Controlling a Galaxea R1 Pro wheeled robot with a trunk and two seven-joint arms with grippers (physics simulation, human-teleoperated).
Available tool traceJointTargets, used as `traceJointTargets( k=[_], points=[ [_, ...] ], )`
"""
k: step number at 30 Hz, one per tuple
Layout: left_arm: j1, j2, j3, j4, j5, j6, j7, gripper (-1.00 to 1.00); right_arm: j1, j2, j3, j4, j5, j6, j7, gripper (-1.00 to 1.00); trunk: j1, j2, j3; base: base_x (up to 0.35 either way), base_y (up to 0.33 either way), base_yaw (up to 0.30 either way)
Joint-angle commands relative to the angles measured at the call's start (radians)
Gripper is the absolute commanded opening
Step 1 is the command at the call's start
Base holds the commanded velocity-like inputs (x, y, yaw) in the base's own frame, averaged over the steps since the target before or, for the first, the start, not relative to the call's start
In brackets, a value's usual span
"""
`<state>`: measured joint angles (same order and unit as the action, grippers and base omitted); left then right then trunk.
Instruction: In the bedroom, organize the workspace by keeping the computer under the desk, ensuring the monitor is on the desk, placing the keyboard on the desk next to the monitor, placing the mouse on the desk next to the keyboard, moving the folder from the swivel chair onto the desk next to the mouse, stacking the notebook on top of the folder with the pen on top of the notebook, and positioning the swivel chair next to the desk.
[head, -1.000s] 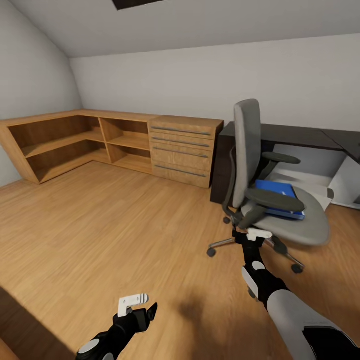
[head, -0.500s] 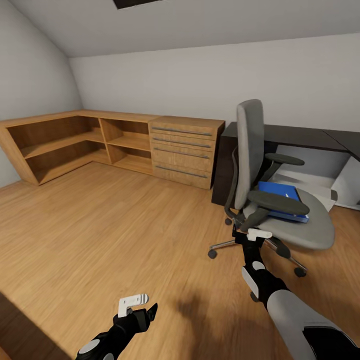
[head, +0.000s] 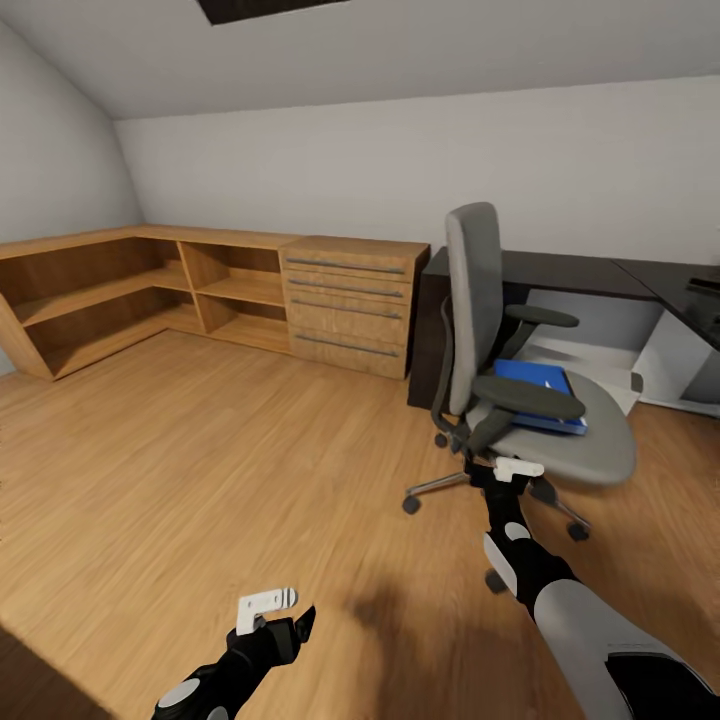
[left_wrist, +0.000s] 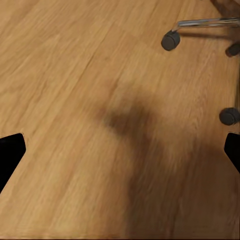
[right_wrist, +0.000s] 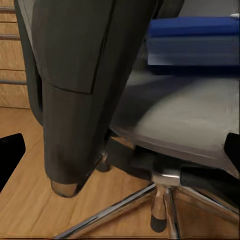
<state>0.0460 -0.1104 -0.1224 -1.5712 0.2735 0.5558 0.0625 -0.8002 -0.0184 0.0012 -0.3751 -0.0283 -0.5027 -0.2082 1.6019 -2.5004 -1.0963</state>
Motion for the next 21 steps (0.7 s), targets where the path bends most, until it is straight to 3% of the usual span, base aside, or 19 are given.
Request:
traceJointTargets(
  k=[1,12,21],
  points=[
    [0.0,0.0,0.0,-0.001,0.01,0.004,0.007,1.0,-0.001,0.0,0.0,0.001,-0.003,-0.004,0.0,1.0,-0.001,0.0,-0.001,-0.239,0.0,-0.023],
    [0.0,0.0,0.0,-0.001,0.01,0.005,0.006,1.0,-0.001,0.0,0.002,0.003,-0.006,-0.004,0.0,1.0,-0.001,0.0,0.0,-0.316,0.0,-0.003],
    [0.0,0.0,0.0,-0.001,0.01,0.004,0.008,1.0,-0.001,0.006,0.002,0.002,-0.008,-0.003,0.0,1.0,-0.001,0.0,0.0,-0.057,0.0,0.0]
  ],
)
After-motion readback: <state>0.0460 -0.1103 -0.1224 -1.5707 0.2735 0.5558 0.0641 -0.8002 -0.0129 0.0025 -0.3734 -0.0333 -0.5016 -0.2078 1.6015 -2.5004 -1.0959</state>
